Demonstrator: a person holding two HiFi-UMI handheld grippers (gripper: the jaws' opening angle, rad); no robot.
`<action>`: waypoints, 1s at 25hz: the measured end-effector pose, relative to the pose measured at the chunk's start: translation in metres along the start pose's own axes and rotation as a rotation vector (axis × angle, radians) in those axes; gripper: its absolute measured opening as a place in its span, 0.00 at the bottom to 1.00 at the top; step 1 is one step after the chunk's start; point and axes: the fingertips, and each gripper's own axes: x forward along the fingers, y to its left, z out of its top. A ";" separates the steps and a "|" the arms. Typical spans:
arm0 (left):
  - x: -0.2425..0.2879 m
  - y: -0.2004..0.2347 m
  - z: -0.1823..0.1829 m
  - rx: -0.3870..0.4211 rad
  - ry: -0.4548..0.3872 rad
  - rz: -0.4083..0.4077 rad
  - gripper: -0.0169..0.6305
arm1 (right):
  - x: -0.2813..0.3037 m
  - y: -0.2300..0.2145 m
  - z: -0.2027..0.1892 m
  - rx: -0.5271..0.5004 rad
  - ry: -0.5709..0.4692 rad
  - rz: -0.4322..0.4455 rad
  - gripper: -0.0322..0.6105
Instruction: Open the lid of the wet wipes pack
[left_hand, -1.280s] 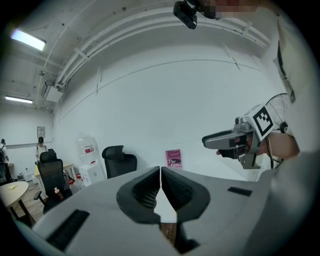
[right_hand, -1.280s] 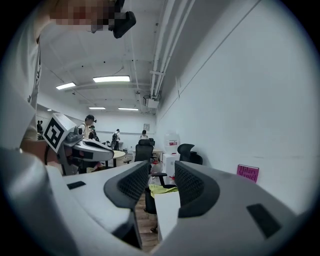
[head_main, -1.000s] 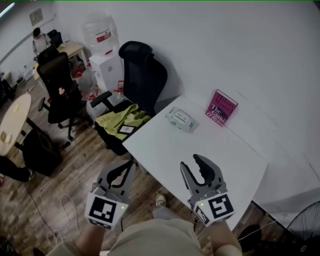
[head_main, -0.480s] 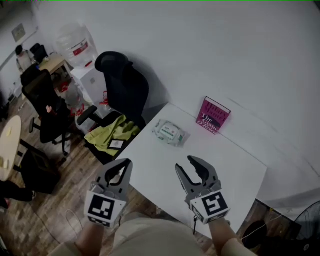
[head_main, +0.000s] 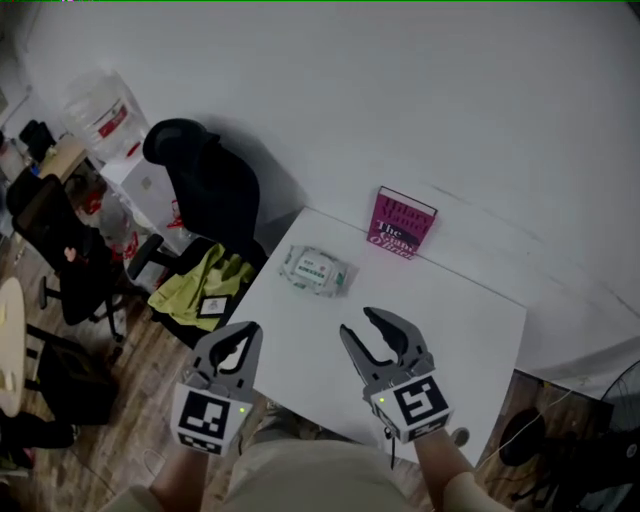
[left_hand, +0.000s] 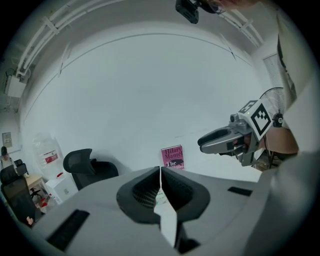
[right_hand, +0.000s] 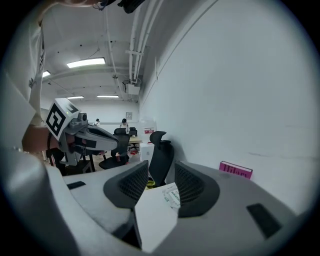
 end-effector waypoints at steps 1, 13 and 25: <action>0.005 0.002 0.000 0.001 -0.004 -0.020 0.07 | 0.004 -0.002 -0.001 -0.004 0.011 -0.015 0.32; 0.046 0.063 -0.008 0.027 -0.038 -0.229 0.07 | 0.065 0.009 -0.007 -0.013 0.138 -0.180 0.32; 0.065 0.091 -0.024 0.045 -0.030 -0.338 0.07 | 0.097 0.013 -0.017 0.015 0.198 -0.284 0.32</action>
